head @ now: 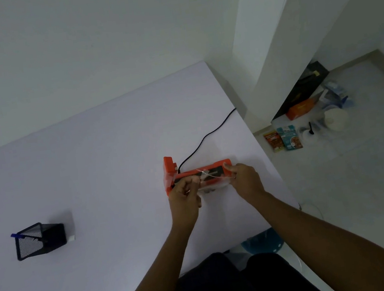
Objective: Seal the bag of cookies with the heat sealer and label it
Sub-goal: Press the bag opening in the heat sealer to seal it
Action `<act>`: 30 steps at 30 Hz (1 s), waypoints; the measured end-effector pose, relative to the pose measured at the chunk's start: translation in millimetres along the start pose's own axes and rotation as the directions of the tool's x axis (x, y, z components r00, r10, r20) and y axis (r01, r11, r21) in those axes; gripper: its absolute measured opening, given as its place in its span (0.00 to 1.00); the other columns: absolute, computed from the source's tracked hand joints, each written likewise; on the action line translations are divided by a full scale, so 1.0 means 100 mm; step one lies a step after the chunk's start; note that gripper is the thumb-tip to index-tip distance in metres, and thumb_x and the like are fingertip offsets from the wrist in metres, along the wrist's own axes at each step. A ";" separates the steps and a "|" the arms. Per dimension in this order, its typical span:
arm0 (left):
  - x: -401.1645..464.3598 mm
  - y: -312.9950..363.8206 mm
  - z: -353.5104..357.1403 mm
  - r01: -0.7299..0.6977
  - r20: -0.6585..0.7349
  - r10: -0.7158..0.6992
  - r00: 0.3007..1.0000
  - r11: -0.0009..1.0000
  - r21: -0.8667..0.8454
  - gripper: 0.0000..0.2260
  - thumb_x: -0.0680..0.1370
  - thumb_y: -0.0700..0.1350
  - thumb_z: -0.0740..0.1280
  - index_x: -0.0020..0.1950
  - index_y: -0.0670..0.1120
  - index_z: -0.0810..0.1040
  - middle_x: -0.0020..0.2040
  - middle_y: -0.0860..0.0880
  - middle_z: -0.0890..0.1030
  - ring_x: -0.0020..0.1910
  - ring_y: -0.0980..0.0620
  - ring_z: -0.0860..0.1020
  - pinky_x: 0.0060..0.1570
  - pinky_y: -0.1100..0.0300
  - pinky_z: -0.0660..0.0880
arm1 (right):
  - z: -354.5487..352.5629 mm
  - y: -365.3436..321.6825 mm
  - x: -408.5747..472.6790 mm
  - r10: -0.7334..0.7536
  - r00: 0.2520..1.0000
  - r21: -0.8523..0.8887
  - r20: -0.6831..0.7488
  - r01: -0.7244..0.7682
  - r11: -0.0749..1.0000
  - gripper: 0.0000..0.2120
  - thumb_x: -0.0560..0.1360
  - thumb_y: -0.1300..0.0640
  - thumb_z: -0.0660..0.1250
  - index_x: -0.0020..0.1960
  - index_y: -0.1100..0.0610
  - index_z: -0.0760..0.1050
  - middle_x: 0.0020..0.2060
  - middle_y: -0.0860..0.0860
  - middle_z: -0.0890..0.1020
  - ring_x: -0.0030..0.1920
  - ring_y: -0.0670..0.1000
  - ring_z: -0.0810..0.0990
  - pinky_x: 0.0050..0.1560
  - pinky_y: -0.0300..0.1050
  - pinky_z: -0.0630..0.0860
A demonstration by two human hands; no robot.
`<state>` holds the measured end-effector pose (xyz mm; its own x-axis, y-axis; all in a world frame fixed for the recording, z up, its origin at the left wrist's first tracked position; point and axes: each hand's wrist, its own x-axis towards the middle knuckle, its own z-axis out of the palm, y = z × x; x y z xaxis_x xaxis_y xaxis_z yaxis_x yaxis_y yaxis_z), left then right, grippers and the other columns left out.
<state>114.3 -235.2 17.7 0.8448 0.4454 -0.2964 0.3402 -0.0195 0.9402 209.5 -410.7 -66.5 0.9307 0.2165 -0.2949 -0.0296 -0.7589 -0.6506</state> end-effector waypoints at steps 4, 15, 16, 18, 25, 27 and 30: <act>-0.11 -0.05 -0.27 0.034 -0.011 -0.034 0.999 0.999 0.004 0.07 0.82 0.44 0.64 0.51 0.46 0.82 0.35 0.40 0.82 0.24 0.50 0.73 0.25 0.61 0.72 | 0.09 -0.04 -0.22 -0.132 0.990 0.100 -0.044 0.136 0.986 0.19 0.75 0.64 0.72 0.65 0.55 0.78 0.47 0.52 0.82 0.44 0.48 0.80 0.50 0.41 0.80; -0.43 -0.26 -1.28 0.172 -0.234 -0.189 0.954 0.981 -0.093 0.06 0.81 0.45 0.64 0.50 0.43 0.79 0.42 0.47 0.87 0.24 0.53 0.74 0.25 0.62 0.72 | 1.04 -0.70 -0.83 -0.226 0.838 0.361 0.497 0.037 0.932 0.16 0.73 0.56 0.75 0.55 0.40 0.76 0.55 0.39 0.78 0.56 0.36 0.77 0.53 0.28 0.72; -0.44 -0.29 -1.39 0.190 -0.264 -0.214 0.941 0.975 -0.113 0.06 0.81 0.44 0.65 0.51 0.43 0.80 0.42 0.48 0.87 0.24 0.53 0.76 0.26 0.62 0.74 | 1.14 -0.81 -0.85 -0.230 0.827 0.388 0.512 0.016 0.921 0.14 0.73 0.56 0.75 0.54 0.40 0.78 0.54 0.40 0.80 0.55 0.36 0.78 0.55 0.29 0.72; -0.43 -0.39 -1.61 0.229 -0.310 -0.263 0.914 0.963 -0.142 0.04 0.80 0.43 0.66 0.51 0.44 0.80 0.43 0.49 0.87 0.27 0.51 0.78 0.30 0.58 0.79 | 1.35 -1.00 -0.88 -0.229 0.809 0.420 0.541 -0.024 0.907 0.09 0.75 0.56 0.74 0.52 0.44 0.81 0.51 0.42 0.84 0.53 0.40 0.81 0.55 0.33 0.75; -0.12 -0.83 -2.26 0.263 -0.355 -0.252 0.900 0.965 -0.019 0.06 0.80 0.49 0.66 0.49 0.48 0.80 0.44 0.54 0.86 0.35 0.50 0.80 0.32 0.58 0.78 | 1.95 -1.34 -0.84 -0.093 0.852 0.368 0.515 -0.121 0.922 0.09 0.76 0.57 0.73 0.55 0.57 0.85 0.48 0.48 0.87 0.50 0.47 0.85 0.56 0.44 0.80; 0.01 -0.90 -2.40 0.264 -0.339 -0.223 0.914 0.961 0.080 0.09 0.80 0.55 0.65 0.47 0.50 0.79 0.44 0.55 0.85 0.37 0.52 0.81 0.33 0.59 0.80 | 2.05 -1.41 -0.81 -0.036 0.877 0.328 0.480 -0.140 0.934 0.08 0.76 0.57 0.73 0.53 0.58 0.85 0.47 0.50 0.87 0.50 0.49 0.85 0.56 0.46 0.81; 0.17 -1.04 -2.56 0.310 -0.263 -0.248 0.932 0.923 0.230 0.16 0.78 0.61 0.64 0.54 0.50 0.79 0.48 0.55 0.83 0.43 0.56 0.81 0.40 0.60 0.78 | 2.14 -1.55 -0.76 0.034 0.912 0.275 0.408 -0.158 0.948 0.07 0.77 0.59 0.72 0.52 0.59 0.85 0.46 0.51 0.87 0.48 0.50 0.84 0.55 0.47 0.80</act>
<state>-12.9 3.8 -42.3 0.5949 0.6557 -0.4649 0.6704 -0.0856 0.7371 65.5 -178.4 -93.1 0.6993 0.4227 -0.5764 -0.2754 -0.5848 -0.7630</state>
